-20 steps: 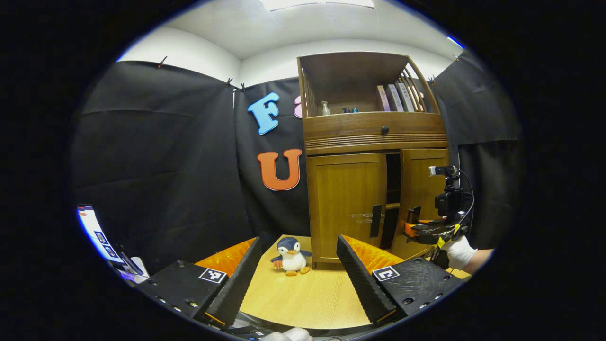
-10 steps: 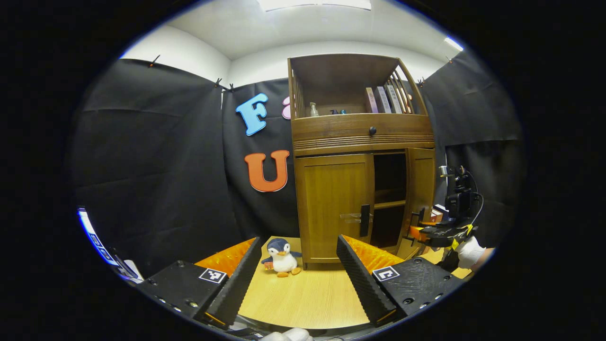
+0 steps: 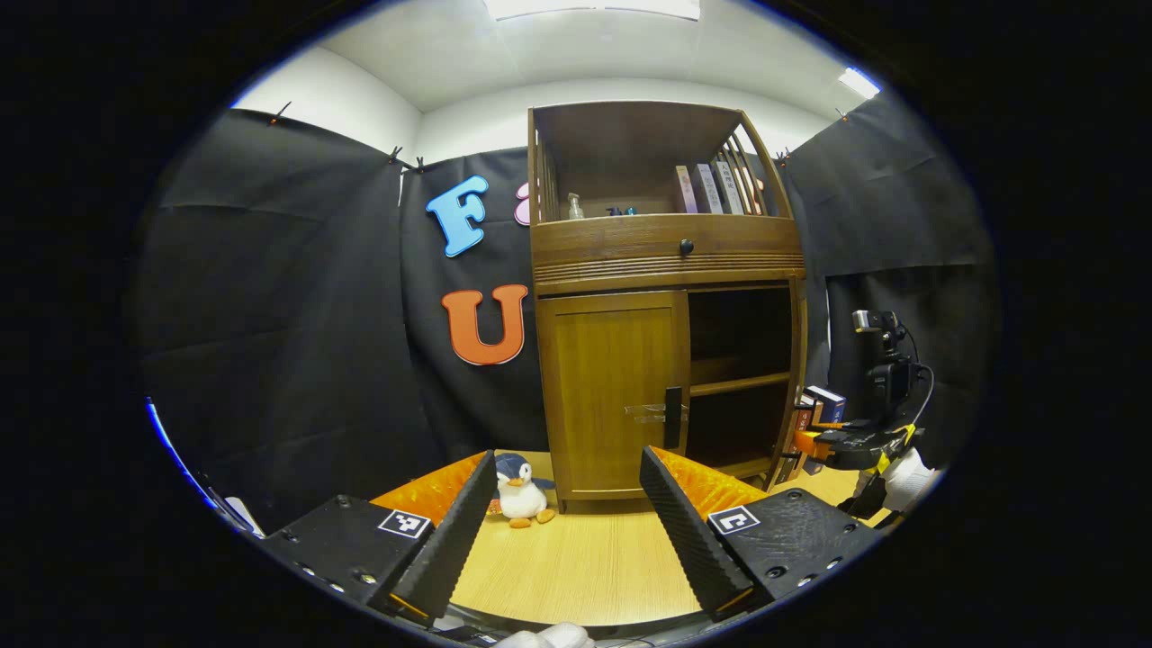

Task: Open the right door of the double-door shoe cabinet with the right hand, and open the left door with the left hand.

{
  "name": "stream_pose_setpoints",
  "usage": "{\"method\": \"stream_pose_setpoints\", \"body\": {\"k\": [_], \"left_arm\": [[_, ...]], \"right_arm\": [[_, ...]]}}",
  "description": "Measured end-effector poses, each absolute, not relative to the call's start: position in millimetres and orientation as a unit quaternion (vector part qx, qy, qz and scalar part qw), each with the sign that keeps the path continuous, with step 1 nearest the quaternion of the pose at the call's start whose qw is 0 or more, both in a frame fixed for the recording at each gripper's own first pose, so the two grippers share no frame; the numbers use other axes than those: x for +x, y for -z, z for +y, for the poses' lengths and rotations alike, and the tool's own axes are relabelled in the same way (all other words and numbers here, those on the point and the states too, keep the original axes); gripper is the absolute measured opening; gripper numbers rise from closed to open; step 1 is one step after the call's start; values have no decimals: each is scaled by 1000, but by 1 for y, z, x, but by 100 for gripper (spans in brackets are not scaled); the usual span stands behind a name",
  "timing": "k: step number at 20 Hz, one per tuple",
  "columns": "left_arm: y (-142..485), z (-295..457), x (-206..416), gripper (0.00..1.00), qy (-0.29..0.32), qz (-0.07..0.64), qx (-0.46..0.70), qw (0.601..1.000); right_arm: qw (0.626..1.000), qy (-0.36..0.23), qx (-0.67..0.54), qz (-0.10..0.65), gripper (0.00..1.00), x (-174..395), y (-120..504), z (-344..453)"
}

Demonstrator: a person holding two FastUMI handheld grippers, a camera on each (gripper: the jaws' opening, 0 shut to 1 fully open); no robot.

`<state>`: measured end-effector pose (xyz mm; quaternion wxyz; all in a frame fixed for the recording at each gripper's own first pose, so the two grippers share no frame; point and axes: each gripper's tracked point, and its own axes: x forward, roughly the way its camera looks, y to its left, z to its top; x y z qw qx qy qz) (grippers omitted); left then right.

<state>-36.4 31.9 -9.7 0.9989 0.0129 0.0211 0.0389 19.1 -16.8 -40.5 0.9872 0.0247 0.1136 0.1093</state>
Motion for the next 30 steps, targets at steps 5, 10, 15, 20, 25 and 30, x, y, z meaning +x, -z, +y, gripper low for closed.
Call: {"method": "stream_pose_setpoints", "body": {"k": [5,10,15,20,25,30], "left_arm": [[12,20,-33,96,-19,24,10,999],[12,12,-31,96,-5,22,14,1000],[16,1,-23,96,12,25,15,999],[13,-12,-16,96,22,22,15,999],[12,-29,-4,96,31,22,13,999],[12,-45,5,96,28,23,10,999]], "right_arm": [[989,-81,43,113,24,9,41,-38],[991,-56,57,109,20,4,45,-65],[993,-43,51,101,11,1,46,-96],[993,-22,56,98,4,5,47,-144],[993,-48,28,102,4,10,48,-158],[987,-99,32,122,4,19,51,-189]]}}
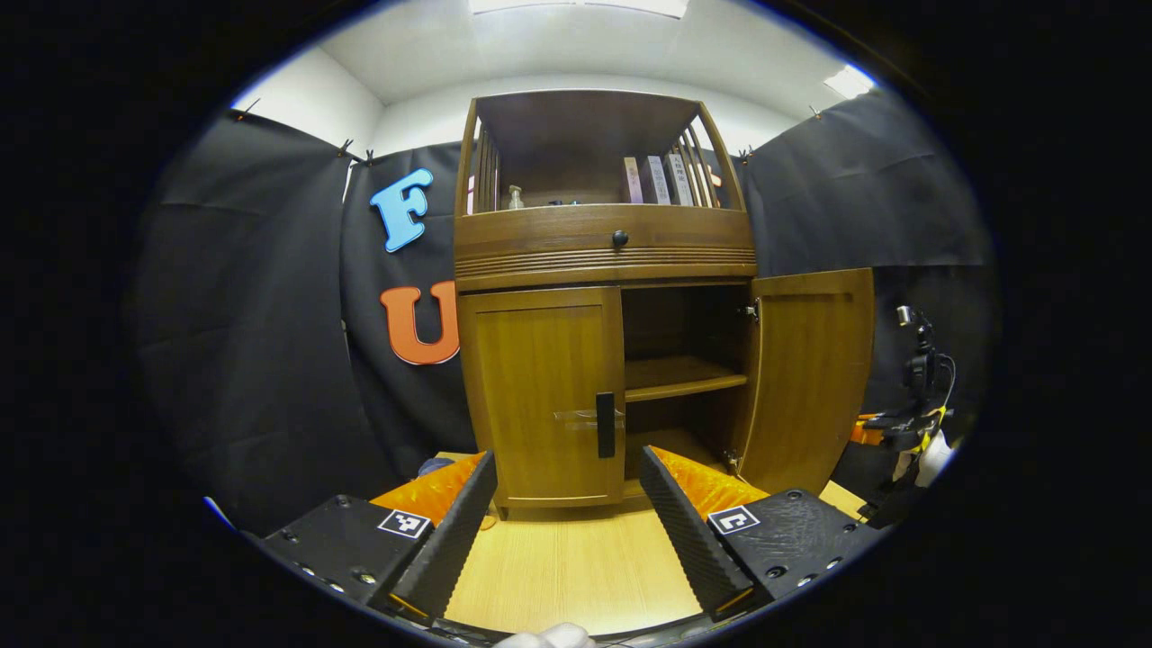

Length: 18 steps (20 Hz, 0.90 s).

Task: Open the right door of the double-door shoe cabinet with the right hand, and open the left door with the left hand.

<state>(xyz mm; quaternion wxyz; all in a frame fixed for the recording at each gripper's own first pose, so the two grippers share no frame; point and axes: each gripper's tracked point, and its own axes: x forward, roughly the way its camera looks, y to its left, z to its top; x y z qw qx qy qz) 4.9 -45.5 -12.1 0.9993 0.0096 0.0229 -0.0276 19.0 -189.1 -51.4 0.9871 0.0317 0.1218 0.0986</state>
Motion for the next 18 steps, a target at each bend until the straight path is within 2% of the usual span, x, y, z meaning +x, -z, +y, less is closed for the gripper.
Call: {"method": "stream_pose_setpoints", "body": {"k": [3,4,5,8,12,16,17,18], "left_arm": [[12,-50,11,96,26,24,6,999],[11,-51,14,100,27,24,4,999],[11,-51,16,96,25,25,3,999],[14,-48,22,96,21,29,-1,999],[16,-37,24,96,18,27,-5,999],[17,-17,24,96,10,26,-6,1000],[17,-11,25,100,8,25,-5,1000],[16,-6,26,96,6,24,-4,1000]], "right_arm": [[984,-124,21,124,4,26,52,-202],[983,-130,18,125,4,26,52,-204],[983,-134,18,123,4,26,51,-204],[982,-138,31,123,4,28,51,-208],[984,-131,6,121,15,21,54,-221],[990,-84,19,115,57,-4,38,-243],[991,-72,27,105,69,-17,28,-245],[994,-55,34,93,72,-28,15,-247]]}}
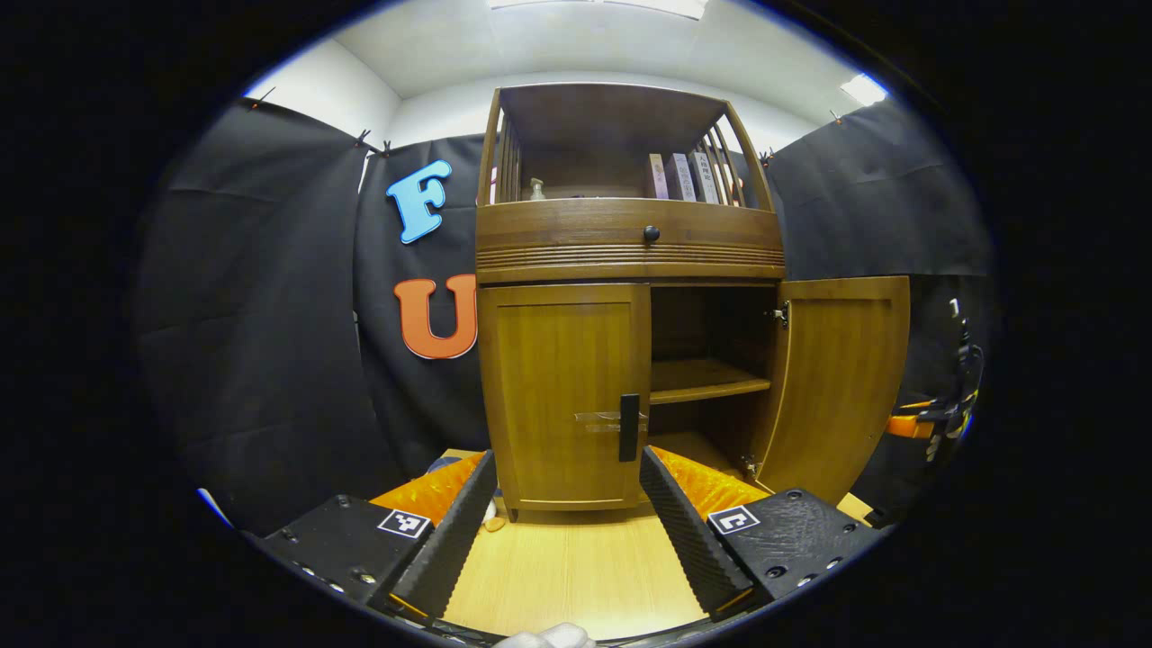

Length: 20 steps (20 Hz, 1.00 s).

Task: Open the right door of the double-door shoe cabinet with the right hand, and open the left door with the left hand.

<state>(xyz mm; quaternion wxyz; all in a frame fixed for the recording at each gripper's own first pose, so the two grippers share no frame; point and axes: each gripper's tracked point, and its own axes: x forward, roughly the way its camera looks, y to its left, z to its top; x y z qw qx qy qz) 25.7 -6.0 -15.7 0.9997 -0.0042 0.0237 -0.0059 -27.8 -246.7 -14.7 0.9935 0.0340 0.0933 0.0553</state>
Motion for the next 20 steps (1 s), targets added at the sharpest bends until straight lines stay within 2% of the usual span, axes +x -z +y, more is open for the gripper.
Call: {"method": "stream_pose_setpoints", "body": {"k": [3,6,7,8,13,18,19,20], "left_arm": [[11,5,28,96,3,19,-2,1000],[11,17,31,96,-2,17,1,1000],[12,20,32,100,-2,17,1,1000],[12,22,33,96,-3,17,0,1000],[22,25,43,96,-14,18,11,1000],[50,-11,74,96,13,30,-4,999],[53,-20,84,100,21,29,-8,999],[57,-29,95,96,29,28,-12,999]], "right_arm": [[998,-14,28,62,100,-49,-14,-233],[999,1,29,28,100,-72,-48,-199],[999,10,33,16,100,-76,-57,-189],[999,20,41,6,100,-80,-65,-179],[999,21,29,-7,99,-94,-60,-114],[999,-31,7,36,100,-96,-27,-52],[998,-39,7,42,100,-95,-26,-48],[998,-40,6,45,100,-94,-27,-49]]}}
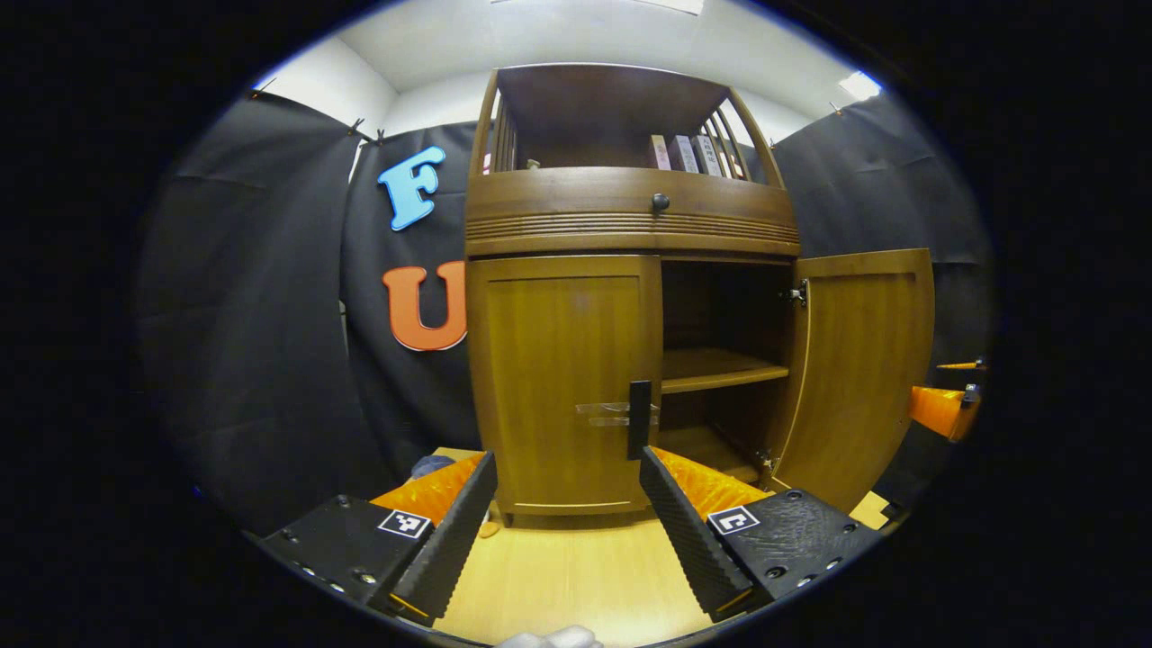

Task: Open the right door of the double-door shoe cabinet with the right hand, and open the left door with the left hand.

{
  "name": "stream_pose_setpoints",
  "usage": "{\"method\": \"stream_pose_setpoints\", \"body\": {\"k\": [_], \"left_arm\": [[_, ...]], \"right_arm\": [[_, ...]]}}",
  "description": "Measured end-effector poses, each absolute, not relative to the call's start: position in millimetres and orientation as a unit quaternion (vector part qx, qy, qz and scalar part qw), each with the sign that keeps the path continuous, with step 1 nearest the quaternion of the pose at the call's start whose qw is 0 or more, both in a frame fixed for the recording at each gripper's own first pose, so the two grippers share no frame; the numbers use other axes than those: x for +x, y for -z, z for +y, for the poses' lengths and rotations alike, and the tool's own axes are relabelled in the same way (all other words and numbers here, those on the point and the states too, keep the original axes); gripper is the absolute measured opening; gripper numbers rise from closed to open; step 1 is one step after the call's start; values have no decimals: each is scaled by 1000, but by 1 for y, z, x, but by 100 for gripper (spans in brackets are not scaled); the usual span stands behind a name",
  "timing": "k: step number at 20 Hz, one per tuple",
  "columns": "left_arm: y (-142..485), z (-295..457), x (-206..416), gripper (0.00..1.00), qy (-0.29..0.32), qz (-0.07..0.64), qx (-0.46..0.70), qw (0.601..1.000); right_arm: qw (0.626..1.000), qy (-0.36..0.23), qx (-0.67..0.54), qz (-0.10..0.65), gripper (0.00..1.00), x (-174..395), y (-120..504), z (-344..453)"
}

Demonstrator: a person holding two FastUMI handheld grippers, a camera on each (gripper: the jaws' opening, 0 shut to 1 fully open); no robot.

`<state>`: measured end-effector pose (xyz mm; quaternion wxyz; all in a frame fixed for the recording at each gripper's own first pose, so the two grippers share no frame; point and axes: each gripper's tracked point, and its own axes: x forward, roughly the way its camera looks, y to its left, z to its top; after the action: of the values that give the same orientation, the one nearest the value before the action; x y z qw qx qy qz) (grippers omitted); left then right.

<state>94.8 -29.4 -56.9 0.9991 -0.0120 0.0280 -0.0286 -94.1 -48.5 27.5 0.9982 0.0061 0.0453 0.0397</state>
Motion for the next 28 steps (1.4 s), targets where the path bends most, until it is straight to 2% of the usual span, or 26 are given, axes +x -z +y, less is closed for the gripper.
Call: {"method": "stream_pose_setpoints", "body": {"k": [4,8,9,10,12,13,16,17,20,21,22,23,24,27,28], "left_arm": [[68,-63,149,96,52,24,-29,998],[88,-84,215,96,43,32,-31,998],[91,-89,229,100,40,32,-27,998],[97,-94,242,96,39,36,-23,998],[106,-103,265,100,45,37,-19,998],[109,-106,274,96,46,35,-17,998],[118,-114,298,93,49,43,-24,998],[119,-114,304,100,48,42,-25,998],[120,-118,315,72,52,39,-22,998],[120,-119,318,59,55,37,-20,998],[120,-120,319,69,58,37,-18,997],[120,-123,320,50,63,36,-22,997],[119,-123,320,59,61,35,-23,997],[119,-117,324,35,42,35,-27,998],[120,-117,322,34,41,37,-29,998]], "right_arm": [[998,-37,1,45,100,-86,-34,-55],[998,-33,-5,51,100,-76,-38,-62],[998,-31,-10,52,100,-71,-40,-67],[998,-29,-14,53,100,-66,-40,-68],[997,-32,-20,61,100,-59,-37,-68],[997,-34,-24,66,100,-54,-34,-67],[996,-39,-35,74,100,-45,-31,-65],[996,-40,-38,75,100,-43,-30,-64],[995,-43,-40,78,100,-38,-28,-61],[995,-41,-41,79,100,-36,-28,-61],[995,-41,-42,81,100,-33,-26,-61],[995,-43,-43,82,100,-31,-23,-62],[995,-43,-43,84,100,-30,-22,-62],[994,-45,-44,86,100,-29,-20,-62],[994,-44,-44,88,100,-30,-20,-62]]}}
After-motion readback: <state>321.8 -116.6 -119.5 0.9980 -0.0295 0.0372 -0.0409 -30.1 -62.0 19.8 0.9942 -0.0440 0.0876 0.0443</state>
